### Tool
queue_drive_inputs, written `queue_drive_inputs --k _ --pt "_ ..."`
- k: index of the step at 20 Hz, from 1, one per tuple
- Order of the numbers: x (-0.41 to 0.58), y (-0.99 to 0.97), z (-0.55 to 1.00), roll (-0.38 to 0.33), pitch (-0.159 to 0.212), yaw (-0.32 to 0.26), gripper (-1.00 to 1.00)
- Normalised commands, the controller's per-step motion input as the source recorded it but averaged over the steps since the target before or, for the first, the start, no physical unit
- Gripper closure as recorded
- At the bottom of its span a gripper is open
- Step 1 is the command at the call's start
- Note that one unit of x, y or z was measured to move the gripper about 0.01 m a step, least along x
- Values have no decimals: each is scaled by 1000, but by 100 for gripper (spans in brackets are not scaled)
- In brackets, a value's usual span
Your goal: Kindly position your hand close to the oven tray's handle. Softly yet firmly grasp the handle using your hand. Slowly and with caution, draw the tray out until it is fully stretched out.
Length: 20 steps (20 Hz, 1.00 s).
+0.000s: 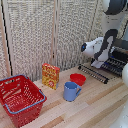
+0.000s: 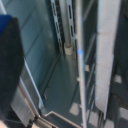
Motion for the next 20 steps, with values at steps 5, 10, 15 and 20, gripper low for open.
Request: queue_drive_inputs --k 5,10,15,20 --pt "-275 -66 124 -53 -69 2 100" --pt "-337 -98 89 -79 -71 1 100" --pt "-284 -124 99 -73 -66 0 100" --pt "-41 242 237 0 -128 -7 100"
